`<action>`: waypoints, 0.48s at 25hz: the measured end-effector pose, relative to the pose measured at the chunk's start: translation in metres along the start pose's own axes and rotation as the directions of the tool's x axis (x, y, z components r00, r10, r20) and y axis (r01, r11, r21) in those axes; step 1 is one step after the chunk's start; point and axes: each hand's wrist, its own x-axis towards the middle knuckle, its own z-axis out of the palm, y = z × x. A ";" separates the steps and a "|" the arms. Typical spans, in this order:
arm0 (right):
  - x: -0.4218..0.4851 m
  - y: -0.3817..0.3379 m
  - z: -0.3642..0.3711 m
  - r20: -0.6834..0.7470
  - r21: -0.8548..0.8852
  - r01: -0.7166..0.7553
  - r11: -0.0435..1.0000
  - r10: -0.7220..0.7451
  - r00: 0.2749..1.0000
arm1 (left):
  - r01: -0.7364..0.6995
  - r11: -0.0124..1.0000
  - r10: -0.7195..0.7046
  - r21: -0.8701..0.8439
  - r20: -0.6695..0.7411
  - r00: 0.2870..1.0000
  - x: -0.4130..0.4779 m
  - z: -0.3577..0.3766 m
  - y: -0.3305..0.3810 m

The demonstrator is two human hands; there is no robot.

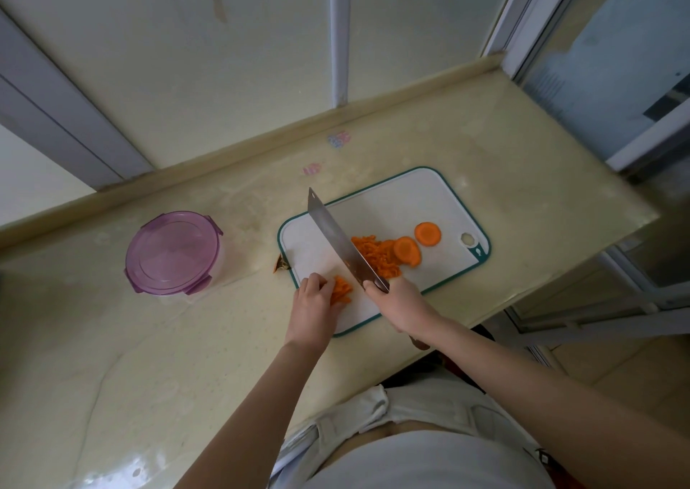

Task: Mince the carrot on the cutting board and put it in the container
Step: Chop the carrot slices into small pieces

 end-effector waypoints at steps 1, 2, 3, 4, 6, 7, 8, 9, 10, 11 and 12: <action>-0.002 -0.001 0.001 0.001 0.006 0.003 1.000 -0.003 1.000 | 0.008 1.000 -0.009 -0.011 -0.023 1.000 0.000 0.002 0.001; -0.004 -0.001 0.003 0.003 0.010 0.001 1.000 -0.001 1.000 | 0.007 1.000 -0.007 -0.016 -0.048 0.999 -0.001 0.004 0.002; -0.006 -0.002 0.004 0.008 0.011 -0.003 1.000 0.003 1.000 | 0.003 1.000 -0.004 -0.016 -0.074 0.997 -0.002 0.005 0.003; -0.008 -0.002 0.005 0.019 0.006 -0.007 1.000 0.007 1.000 | 0.000 1.000 -0.002 -0.013 -0.094 0.996 -0.004 0.007 0.004; -0.009 -0.002 0.008 0.048 -0.022 -0.005 1.000 0.006 0.999 | -0.007 1.000 0.006 -0.014 -0.122 0.992 -0.006 0.009 0.004; -0.009 -0.001 0.009 0.060 -0.038 -0.004 0.999 0.006 0.998 | -0.016 1.000 0.014 -0.016 -0.135 0.991 -0.006 0.011 0.004; -0.008 -0.001 0.010 0.066 -0.049 -0.008 0.999 0.011 0.998 | -0.024 1.000 0.022 -0.016 -0.146 0.989 -0.006 0.012 0.003; -0.007 0.000 0.012 0.068 -0.054 -0.016 0.998 0.020 0.998 | -0.029 0.999 0.026 -0.015 -0.152 0.988 -0.006 0.013 0.003; -0.007 0.000 0.013 0.066 -0.060 -0.024 0.998 0.028 0.997 | -0.031 0.999 0.028 -0.014 -0.155 0.987 -0.005 0.014 0.003; -0.006 -0.001 0.014 0.063 -0.072 -0.031 0.997 0.035 0.997 | -0.032 0.999 0.030 -0.012 -0.160 0.987 -0.005 0.015 0.002; -0.004 -0.001 0.015 0.061 -0.096 -0.031 0.995 0.037 0.997 | -0.033 0.999 0.031 -0.011 -0.158 0.987 -0.005 0.016 0.001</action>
